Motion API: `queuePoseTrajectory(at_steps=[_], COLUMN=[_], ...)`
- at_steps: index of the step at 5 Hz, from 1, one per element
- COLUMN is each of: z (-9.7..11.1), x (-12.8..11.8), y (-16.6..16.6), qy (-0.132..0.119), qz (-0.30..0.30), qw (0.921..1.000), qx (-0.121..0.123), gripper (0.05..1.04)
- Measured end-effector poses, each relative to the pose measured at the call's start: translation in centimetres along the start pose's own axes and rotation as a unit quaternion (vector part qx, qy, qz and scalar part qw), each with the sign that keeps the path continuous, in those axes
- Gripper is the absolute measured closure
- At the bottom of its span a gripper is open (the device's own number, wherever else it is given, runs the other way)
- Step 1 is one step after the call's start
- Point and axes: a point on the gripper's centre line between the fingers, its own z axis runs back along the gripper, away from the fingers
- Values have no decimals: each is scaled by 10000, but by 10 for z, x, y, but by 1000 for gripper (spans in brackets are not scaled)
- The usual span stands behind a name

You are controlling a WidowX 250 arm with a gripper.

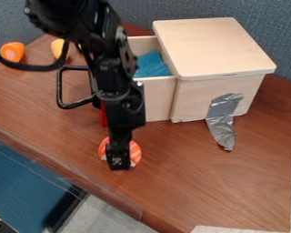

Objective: Place the orange object inside the drawer

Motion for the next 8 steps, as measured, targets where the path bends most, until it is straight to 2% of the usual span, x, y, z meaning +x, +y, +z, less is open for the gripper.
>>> queuePoseTrajectory(at_steps=[1, 2, 3, 4, 5, 6, 7, 8], z=[-14, -15, -13, 8, 45, 73, 87, 92], x=[-2, -4, -5, 1, 15, 28, 39, 48], y=[-1, 2, -3, -10, -17, -10, 11, 43], qy=[-80, -221, -310, -557, -955, -1220, -1314, -1358], qz=[200, 402, 467, 561, 830, 1057, 1346, 1719], qw=[9997, 9988, 9984, 9969, 9917, 9861, 9811, 9744], qx=[65, 176, 99, 20, -227, -394, -460, -495], gripper=[137, 430, 515, 515, 515, 515, 515, 515])
